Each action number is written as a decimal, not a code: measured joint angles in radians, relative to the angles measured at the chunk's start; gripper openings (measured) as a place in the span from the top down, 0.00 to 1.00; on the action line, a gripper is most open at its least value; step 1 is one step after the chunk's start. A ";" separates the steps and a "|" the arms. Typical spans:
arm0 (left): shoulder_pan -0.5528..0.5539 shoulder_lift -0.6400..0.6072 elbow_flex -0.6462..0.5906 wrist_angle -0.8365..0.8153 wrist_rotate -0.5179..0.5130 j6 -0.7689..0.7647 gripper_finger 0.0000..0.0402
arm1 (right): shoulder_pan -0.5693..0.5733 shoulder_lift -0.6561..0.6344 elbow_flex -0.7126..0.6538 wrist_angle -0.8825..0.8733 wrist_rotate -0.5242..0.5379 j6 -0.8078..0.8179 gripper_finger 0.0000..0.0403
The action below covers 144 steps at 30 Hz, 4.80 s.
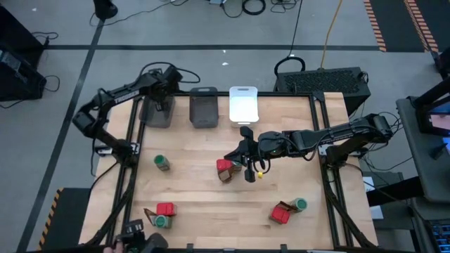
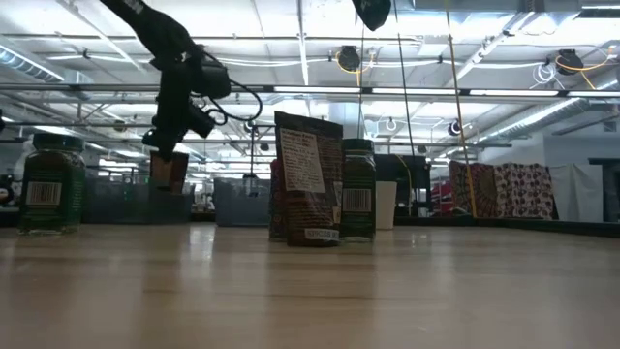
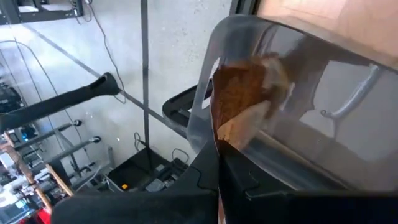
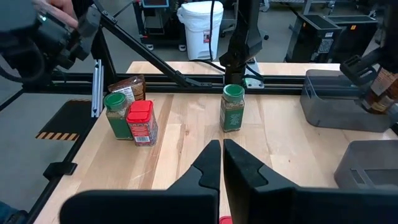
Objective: Sort spices by type
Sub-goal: Put the top left brown seasoning sachet into the left black bin, then put the middle top brown seasoning sachet into the left black bin
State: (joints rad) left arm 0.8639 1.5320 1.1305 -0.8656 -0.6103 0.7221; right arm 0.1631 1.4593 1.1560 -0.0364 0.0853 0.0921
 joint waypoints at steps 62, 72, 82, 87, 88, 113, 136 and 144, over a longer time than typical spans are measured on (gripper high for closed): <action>-0.779 -0.458 0.000 0.168 0.665 -0.882 0.47 | -0.011 -0.008 0.000 -0.085 -0.010 0.025 1.00; -0.921 -0.407 -0.064 0.456 0.630 -0.990 0.47 | 0.041 -0.107 0.000 -0.309 -0.013 0.157 1.00; -1.035 -0.208 -0.067 0.570 0.549 -1.137 0.47 | 0.127 -0.162 0.000 -0.489 -0.013 0.204 1.00; -1.051 -0.119 -0.067 0.575 0.540 -1.153 0.47 | 0.175 -0.162 0.000 -0.479 0.015 0.383 1.00; -1.051 -0.105 -0.067 0.577 0.539 -1.154 0.47 | 0.183 -0.161 0.000 -0.466 0.033 0.420 1.00; -1.085 0.113 -0.065 0.756 0.319 -1.215 0.47 | 0.232 -0.161 0.000 -0.611 0.044 0.197 1.00; -1.104 0.169 -0.067 0.713 0.346 -1.293 0.47 | 0.169 -0.160 0.000 -0.565 0.040 -0.004 1.00; -1.104 0.167 -0.066 0.683 0.330 -1.293 0.50 | 0.153 -0.151 0.000 -0.551 0.041 -0.004 1.00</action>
State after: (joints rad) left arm -0.2404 1.6985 1.0649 -0.1830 -0.2799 -0.5705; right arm 0.3157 1.3086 1.1557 -0.5873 0.1261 0.0884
